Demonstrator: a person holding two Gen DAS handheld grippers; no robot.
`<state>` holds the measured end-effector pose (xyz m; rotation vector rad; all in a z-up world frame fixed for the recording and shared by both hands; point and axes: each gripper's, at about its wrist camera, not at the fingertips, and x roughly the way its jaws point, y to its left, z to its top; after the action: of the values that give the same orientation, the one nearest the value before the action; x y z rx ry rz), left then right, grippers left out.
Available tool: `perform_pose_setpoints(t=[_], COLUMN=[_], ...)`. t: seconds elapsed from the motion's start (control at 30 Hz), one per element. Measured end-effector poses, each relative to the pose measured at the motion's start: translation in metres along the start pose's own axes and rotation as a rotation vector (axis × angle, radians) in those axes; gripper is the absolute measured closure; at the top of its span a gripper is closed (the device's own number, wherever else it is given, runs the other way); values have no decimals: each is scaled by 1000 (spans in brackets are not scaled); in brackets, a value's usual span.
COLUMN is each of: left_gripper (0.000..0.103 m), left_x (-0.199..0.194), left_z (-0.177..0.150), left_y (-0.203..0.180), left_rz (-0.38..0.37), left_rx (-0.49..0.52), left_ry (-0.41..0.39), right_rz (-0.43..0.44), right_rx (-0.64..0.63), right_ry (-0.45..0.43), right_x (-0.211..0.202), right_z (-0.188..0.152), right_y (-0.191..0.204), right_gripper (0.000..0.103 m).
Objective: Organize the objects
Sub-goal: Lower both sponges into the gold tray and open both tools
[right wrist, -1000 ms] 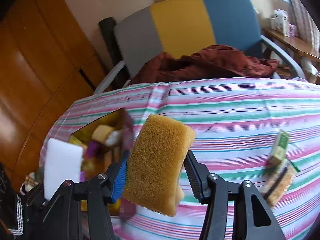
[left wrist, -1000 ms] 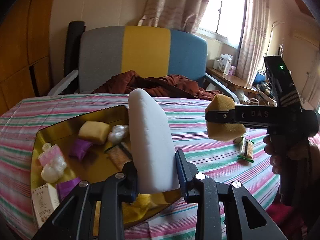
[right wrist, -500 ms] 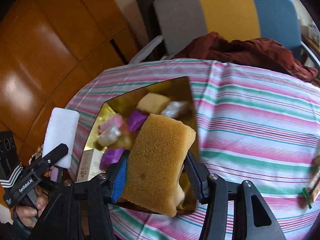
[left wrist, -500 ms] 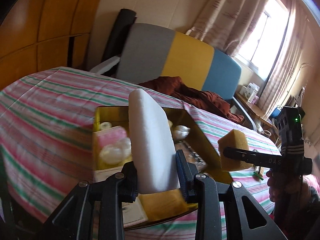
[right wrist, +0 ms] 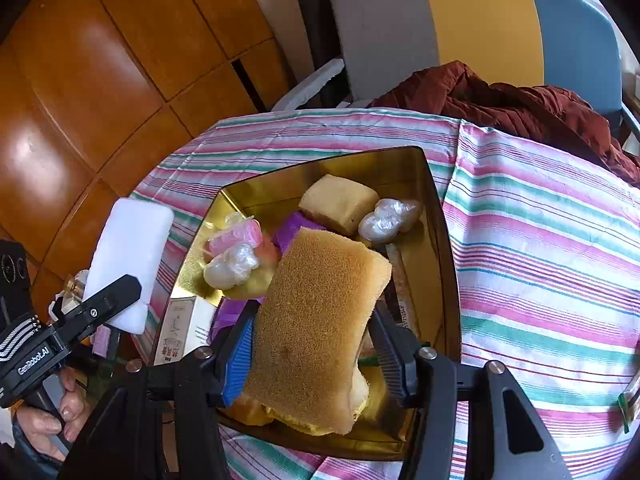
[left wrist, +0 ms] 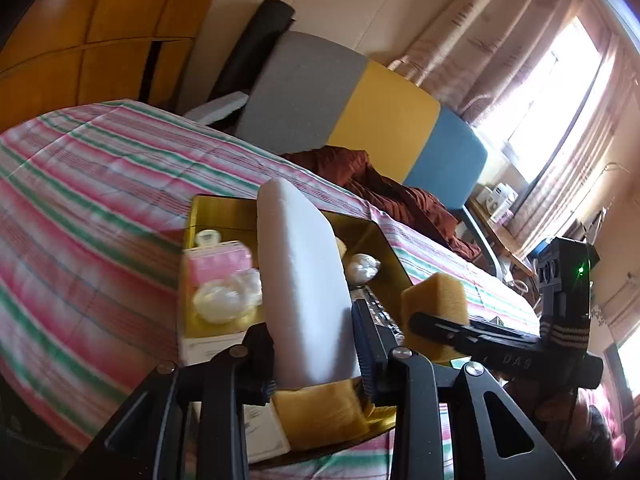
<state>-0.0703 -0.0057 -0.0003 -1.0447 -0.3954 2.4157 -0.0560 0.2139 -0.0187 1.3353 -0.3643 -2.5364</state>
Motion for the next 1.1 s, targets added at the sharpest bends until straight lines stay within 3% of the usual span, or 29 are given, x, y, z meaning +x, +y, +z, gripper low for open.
perform_pose_setpoints(t=[0.2,0.27,0.37,0.4,0.7,0.87,1.1], left_gripper=[69,60,40,38,36,26,23], left_x=[30,42,58,60,41,18,3], left_z=[7,8,7,6,-12,-21,-26], left_y=[-20,-25,-22,-19,-3,-8,-18], left_rz=[-15,-24,-44,-45,84,222,307], left_rx=[22,40,8,-3,-8,68,138], left_ry=[43,54,90,94,71,9,-40], right_rz=[-5,0,-23,-17,-17,-68,-154], right_rx=[14,27,74,98,115,65,-28], right_ry=[-8,-7,-2,1,-16,-21,-50], right_x=[9,13,17,16,5,3,-4], right_z=[4,5,2,0,-7,-16,-29], right_y=[-1,-3,-15,-21,-21,-8,11], right_gripper=[43,30,25,20,17,16,14])
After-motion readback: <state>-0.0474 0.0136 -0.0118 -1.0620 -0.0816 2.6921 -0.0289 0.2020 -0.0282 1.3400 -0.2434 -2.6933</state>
